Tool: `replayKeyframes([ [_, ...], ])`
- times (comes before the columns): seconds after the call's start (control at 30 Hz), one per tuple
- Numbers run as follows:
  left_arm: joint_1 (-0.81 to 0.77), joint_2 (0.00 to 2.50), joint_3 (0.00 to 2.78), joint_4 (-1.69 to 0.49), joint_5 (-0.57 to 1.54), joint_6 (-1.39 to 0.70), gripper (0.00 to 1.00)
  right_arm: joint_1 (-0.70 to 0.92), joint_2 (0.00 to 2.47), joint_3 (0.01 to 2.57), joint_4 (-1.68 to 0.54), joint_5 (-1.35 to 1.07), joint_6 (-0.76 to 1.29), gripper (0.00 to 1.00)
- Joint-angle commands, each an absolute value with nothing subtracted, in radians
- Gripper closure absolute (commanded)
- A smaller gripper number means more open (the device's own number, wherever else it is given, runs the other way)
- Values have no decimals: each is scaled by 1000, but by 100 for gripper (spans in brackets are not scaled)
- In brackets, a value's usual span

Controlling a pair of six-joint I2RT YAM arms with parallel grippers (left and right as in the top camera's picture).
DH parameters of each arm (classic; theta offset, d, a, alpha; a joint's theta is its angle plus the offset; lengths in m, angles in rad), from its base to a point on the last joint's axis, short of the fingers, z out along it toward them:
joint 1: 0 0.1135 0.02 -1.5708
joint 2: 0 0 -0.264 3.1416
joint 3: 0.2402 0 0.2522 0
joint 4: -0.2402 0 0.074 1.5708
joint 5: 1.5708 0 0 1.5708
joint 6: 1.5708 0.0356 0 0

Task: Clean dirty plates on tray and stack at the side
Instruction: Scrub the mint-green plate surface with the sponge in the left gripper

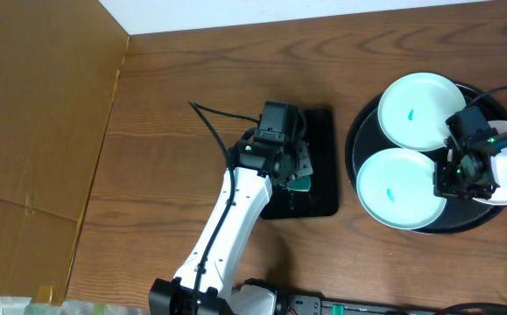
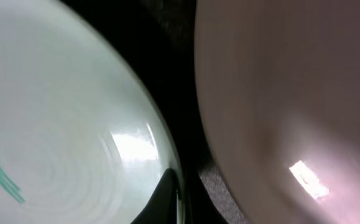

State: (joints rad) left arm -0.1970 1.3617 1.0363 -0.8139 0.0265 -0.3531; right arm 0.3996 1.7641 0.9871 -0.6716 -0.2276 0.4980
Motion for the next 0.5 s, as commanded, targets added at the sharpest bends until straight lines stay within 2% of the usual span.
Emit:
replayKeyframes([
  [0.0,-192,1362,1032,-806,101,-321,93,406,1767,987,-657,-154,549,99],
  [0.2,-193,1362,1056,-807,134,-322,93,407,1767,987,-657,-112,589,99],
  [0.37,-205,1362,1061,-762,354,-324,93,406,1767,987,-662,-76,630,99],
  [0.47,-234,1362,1061,-738,382,-366,93,406,1767,987,-662,-61,659,99],
])
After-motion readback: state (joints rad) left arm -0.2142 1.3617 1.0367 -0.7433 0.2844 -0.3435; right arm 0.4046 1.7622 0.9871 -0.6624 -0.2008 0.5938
